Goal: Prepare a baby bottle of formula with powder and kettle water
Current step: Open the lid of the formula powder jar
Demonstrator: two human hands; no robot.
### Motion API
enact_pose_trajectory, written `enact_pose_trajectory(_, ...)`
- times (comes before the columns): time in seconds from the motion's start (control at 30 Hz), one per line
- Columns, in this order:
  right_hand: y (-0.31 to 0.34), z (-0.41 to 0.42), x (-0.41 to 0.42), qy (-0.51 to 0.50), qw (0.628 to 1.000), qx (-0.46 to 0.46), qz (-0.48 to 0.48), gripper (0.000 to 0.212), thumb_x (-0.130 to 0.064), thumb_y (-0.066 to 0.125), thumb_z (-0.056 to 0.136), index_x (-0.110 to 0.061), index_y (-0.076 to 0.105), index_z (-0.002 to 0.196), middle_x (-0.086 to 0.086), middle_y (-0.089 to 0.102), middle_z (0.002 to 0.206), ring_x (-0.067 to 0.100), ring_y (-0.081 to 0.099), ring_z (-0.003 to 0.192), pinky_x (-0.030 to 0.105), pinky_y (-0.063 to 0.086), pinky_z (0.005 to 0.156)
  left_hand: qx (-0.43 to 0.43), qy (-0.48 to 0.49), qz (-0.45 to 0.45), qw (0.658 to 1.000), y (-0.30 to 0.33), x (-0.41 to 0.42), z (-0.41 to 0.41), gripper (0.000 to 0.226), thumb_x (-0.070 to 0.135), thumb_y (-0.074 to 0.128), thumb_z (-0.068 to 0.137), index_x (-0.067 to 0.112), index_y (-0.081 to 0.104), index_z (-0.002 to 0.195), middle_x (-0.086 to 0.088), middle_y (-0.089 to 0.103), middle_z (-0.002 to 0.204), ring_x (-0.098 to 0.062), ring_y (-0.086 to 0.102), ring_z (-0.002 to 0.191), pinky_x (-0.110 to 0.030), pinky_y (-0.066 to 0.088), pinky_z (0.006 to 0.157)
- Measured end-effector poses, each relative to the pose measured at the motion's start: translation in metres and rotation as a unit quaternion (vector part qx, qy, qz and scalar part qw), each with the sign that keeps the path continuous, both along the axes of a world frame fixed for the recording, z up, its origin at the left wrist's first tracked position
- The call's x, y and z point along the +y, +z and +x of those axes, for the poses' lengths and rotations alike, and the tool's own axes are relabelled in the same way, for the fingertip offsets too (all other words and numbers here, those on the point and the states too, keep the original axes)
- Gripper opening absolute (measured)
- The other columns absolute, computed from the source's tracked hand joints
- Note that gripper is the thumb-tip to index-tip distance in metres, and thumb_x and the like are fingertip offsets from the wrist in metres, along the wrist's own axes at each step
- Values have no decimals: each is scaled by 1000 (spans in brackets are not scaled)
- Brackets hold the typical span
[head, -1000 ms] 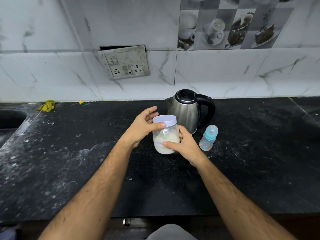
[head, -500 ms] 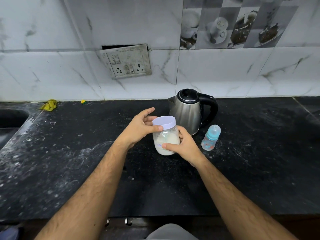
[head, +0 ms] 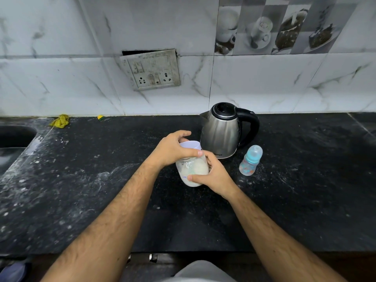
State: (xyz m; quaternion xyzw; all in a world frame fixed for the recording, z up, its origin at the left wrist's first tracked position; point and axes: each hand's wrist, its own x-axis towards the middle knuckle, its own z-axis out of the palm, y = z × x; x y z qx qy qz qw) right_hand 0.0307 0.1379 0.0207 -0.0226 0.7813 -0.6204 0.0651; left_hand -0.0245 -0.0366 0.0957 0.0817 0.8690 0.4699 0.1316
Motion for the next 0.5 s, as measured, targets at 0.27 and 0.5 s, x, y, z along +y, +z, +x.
enact_pose_trajectory(0.27,-12,3,4,-21,999,-16,20,83,-18,92,61,-28,48,130,-10,63,122,5,61,111,28,52,92,-62,115,114,985,-12,-3,8,49,55,66,86,12,70,108,8,70,98,-10,65,93,-26,51,78)
enact_pose_trajectory(0.5,-24,7,10,-50,998,-26,37,81,-24,91,58,-33,47,125,-11,63,120,5,60,111,32,52,95,-258,281,281,880,-60,-28,10,55,65,47,93,20,58,121,-9,69,109,-23,68,89,-34,55,64)
